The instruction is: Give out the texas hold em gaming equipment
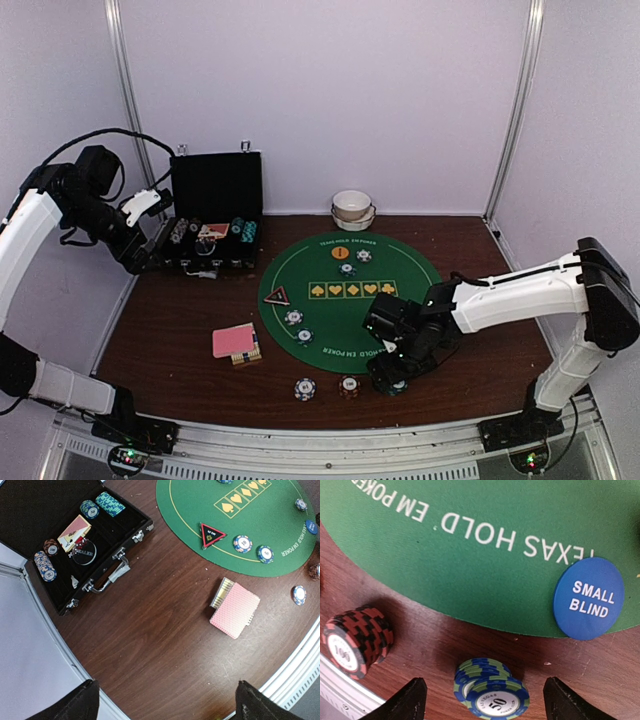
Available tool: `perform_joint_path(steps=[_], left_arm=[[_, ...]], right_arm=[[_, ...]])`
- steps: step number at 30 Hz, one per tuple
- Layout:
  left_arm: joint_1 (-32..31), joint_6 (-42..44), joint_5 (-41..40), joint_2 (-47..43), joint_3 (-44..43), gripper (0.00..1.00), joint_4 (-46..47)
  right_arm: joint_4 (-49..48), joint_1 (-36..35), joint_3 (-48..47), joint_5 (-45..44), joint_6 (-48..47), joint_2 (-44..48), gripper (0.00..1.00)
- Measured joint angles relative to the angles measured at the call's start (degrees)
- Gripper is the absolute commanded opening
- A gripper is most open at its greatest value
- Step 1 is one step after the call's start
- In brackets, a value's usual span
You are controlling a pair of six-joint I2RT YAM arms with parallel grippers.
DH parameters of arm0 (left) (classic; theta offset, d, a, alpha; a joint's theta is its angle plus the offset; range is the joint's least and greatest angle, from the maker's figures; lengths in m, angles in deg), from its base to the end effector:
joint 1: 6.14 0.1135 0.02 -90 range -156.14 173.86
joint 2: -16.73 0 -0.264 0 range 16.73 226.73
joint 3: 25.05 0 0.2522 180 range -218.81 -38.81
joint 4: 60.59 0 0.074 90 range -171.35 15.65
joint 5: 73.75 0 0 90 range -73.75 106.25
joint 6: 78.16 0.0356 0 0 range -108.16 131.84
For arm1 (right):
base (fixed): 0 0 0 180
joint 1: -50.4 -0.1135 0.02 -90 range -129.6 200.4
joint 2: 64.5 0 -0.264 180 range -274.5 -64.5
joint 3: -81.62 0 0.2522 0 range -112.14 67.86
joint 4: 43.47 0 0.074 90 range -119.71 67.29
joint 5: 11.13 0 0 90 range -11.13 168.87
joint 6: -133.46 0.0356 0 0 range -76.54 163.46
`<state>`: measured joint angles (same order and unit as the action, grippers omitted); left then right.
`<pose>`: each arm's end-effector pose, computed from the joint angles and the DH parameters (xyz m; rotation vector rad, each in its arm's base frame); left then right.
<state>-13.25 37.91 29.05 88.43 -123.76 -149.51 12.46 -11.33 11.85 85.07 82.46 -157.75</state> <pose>0.2104 -0.0342 0.3828 0.8176 2.4872 -0.1817 0.1323 0.2541 0.1691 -0.6240 3.0260 0.3273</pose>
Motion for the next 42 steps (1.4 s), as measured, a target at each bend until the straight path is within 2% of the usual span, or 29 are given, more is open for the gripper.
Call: perform_joint_path(steps=[23,32,42], left_arm=[[0.00,0.00,-0.02,0.00,0.00,0.98,0.00],[0.00,0.00,0.00,-0.02,0.00,0.98,0.00],[0.00,0.02,-0.02,-0.02,0.00,0.97,0.00]], right_arm=[[-0.44,-1.31,0.81,-0.48,-0.02,-2.60,0.59],[0.96,-1.42,-0.55,-1.62,-0.85,-2.62,0.40],[2.05,-1.44,-1.86,-2.16,-1.51,-3.67,0.43]])
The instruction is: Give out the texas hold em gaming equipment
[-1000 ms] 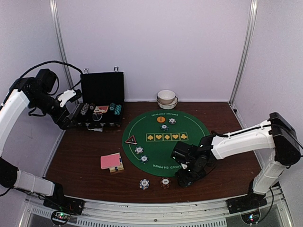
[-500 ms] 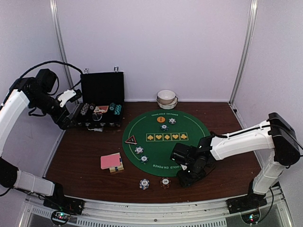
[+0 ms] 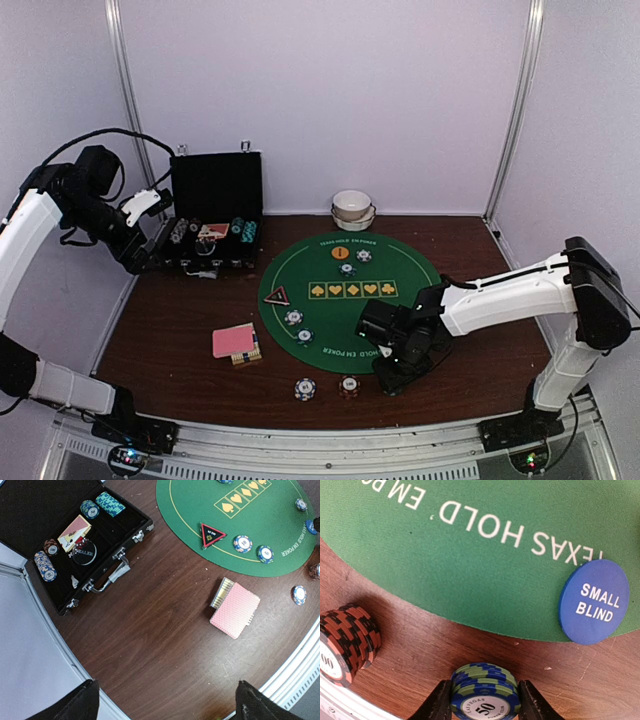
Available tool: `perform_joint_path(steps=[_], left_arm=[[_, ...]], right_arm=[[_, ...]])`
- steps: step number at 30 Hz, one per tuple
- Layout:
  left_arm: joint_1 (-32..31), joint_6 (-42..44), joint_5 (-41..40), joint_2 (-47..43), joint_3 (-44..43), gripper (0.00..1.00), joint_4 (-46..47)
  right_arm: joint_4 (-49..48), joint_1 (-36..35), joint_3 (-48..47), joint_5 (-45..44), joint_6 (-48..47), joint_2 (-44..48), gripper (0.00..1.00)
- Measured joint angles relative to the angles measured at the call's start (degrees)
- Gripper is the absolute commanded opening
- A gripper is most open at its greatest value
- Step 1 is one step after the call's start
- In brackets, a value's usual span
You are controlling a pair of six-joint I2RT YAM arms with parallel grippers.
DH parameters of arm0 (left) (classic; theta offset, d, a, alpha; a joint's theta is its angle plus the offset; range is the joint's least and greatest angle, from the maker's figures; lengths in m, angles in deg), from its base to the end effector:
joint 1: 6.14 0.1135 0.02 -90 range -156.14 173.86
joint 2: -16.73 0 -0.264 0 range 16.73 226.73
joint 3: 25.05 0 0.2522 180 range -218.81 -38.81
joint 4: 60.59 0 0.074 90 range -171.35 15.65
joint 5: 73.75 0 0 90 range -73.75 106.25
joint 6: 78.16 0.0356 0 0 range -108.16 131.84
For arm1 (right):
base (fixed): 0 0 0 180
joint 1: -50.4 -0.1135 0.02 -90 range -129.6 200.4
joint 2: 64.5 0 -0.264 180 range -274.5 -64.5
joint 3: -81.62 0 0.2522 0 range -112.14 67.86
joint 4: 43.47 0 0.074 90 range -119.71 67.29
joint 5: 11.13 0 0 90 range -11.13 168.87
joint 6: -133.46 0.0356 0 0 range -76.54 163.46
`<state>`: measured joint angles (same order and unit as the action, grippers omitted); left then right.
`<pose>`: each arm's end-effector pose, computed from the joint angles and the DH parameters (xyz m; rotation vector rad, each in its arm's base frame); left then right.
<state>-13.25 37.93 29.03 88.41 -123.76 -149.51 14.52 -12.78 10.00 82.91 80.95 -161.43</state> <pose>0.2103 -0.0342 0.3828 0.8179 2.4868 -0.1810 0.1298 0.2623 0.1590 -0.6986 3.0347 0.2104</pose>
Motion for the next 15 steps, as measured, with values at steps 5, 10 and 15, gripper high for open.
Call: perform_joint_path(steps=[5,10,15], left_arm=[[0.00,0.00,0.00,0.00,0.00,0.97,0.00],[0.00,0.00,0.00,0.00,0.00,0.98,0.00],[0.00,-0.02,0.02,0.00,0.00,0.98,0.00]], right_arm=[[0.13,-0.04,-0.11,-0.02,-0.13,-0.02,0.31],[1.88,-0.09,-1.11,-0.02,-0.24,-0.02,0.23],[4.76,-0.09,-4.26,-0.13,-0.98,0.42,0.16]])
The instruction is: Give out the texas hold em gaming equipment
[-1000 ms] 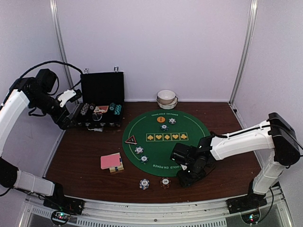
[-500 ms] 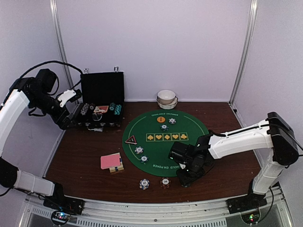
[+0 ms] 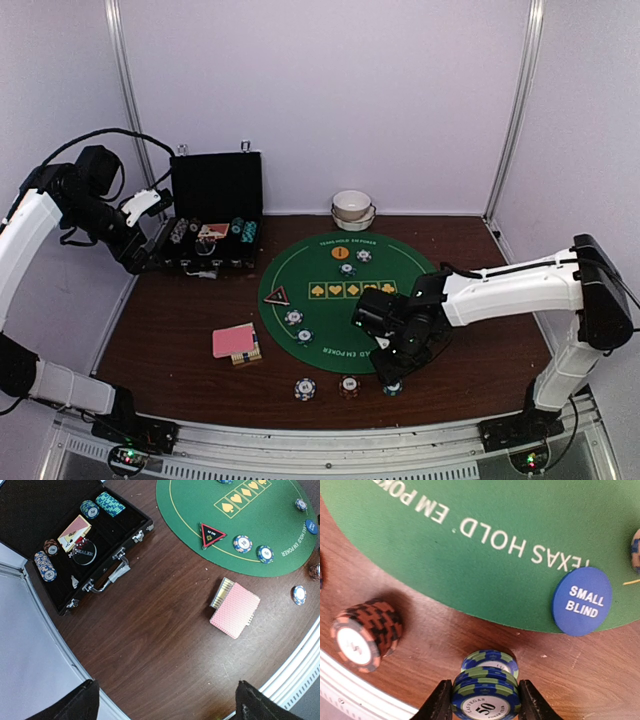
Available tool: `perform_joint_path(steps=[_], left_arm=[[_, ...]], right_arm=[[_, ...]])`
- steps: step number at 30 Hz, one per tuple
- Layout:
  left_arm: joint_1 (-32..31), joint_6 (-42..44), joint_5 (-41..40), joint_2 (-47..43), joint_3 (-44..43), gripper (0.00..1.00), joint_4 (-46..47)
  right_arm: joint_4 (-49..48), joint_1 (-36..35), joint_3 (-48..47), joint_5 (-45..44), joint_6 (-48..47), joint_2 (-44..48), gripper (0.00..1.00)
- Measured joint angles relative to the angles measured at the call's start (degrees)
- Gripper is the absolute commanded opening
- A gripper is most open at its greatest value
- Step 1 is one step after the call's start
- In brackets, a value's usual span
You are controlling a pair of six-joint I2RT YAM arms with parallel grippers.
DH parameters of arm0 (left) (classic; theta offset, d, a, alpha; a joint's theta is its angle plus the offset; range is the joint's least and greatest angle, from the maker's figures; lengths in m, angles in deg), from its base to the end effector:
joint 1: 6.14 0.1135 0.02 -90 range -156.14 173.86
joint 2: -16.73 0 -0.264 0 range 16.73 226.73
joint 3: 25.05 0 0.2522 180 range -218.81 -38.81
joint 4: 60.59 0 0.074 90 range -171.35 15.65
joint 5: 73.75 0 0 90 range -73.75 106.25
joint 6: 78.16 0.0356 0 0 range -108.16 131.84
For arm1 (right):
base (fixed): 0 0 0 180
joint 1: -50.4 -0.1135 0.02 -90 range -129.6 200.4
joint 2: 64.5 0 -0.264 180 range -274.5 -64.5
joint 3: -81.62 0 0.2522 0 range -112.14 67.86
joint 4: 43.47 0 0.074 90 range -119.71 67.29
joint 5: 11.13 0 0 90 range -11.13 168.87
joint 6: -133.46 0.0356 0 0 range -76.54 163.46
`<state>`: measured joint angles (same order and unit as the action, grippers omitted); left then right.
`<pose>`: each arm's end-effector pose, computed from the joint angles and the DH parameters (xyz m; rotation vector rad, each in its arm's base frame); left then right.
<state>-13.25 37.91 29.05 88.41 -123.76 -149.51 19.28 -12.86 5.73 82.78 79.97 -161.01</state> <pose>0.2103 -0.0342 0.3828 0.8176 2.4869 -0.1816 0.1322 0.2678 0.1782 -0.7260 3.0265 0.2063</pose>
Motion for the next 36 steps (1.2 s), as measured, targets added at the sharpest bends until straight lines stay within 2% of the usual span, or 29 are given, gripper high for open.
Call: perform_joint_path(steps=[9,17,23,36], left_arm=[[0.00,0.02,0.04,0.00,0.00,0.98,0.00],[0.00,0.02,-0.02,-0.13,-0.02,0.97,-0.02],[0.00,0.02,-0.02,-0.96,-0.02,0.98,-0.22],[0.00,0.02,-0.02,-1.01,-0.39,0.98,-1.36]], right_arm=[[4.98,1.90,-8.74,-2.47,-3.26,0.68,0.16],[3.37,10.38,-15.56,-3.87,-7.72,-6.82,0.15],[1.51,13.92,-16.26,-3.93,-9.86,-13.25,0.14],[-1.73,14.53,-15.37,-3.78,-10.84,-14.88,0.17]])
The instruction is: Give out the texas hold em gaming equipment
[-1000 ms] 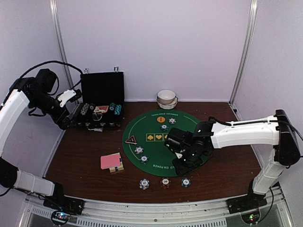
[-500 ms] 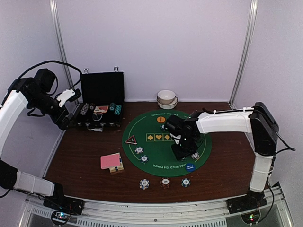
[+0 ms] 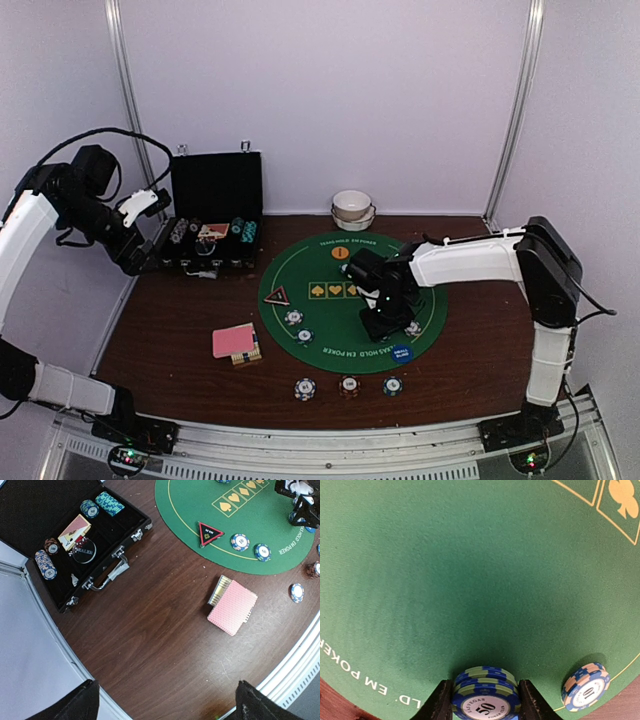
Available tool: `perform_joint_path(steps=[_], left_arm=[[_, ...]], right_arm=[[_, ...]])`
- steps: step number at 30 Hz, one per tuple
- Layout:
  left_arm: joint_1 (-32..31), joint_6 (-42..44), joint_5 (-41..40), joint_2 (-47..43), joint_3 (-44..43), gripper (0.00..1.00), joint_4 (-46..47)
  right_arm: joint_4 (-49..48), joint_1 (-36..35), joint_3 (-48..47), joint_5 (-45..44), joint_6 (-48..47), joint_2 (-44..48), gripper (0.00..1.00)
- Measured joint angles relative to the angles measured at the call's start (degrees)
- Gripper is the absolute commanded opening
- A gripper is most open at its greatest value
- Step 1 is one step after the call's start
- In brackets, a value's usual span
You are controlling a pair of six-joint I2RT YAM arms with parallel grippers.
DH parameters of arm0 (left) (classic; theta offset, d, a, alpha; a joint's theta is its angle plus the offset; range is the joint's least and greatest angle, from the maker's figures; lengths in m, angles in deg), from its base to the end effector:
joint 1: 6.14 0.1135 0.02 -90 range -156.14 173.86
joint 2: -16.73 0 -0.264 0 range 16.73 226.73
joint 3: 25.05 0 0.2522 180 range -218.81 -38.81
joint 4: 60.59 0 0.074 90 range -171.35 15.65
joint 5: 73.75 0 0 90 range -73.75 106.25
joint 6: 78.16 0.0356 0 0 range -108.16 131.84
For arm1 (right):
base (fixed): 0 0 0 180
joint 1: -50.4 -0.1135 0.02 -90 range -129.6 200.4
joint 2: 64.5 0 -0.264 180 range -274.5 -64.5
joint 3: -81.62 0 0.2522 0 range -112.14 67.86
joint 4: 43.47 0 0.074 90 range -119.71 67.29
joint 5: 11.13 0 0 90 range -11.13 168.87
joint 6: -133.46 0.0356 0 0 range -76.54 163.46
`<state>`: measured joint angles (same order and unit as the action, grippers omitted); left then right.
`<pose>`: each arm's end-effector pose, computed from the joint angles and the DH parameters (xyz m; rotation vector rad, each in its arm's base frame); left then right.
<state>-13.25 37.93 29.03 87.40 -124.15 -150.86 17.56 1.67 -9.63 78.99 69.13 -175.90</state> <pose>0.2031 -0.0333 0.3868 0.8178 2.4860 -0.1808 0.2439 0.2781 0.1641 -0.6033 2.9560 0.1432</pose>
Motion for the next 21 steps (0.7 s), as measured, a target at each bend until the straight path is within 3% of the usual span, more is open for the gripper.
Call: perform_joint_path(steps=[3,12,21], left_arm=[[0.00,0.00,0.00,0.00,-0.20,0.98,-0.11],[0.00,0.02,-0.02,0.00,-0.24,0.98,-0.13],[0.00,0.04,-0.15,0.00,-0.24,0.98,-0.13]], right_arm=[[-0.63,0.02,0.81,0.00,-0.02,-0.39,0.19],[-0.94,0.28,1.07,0.26,-0.28,-0.39,0.54],[2.25,-1.25,-0.59,-0.81,-1.07,4.26,0.65]])
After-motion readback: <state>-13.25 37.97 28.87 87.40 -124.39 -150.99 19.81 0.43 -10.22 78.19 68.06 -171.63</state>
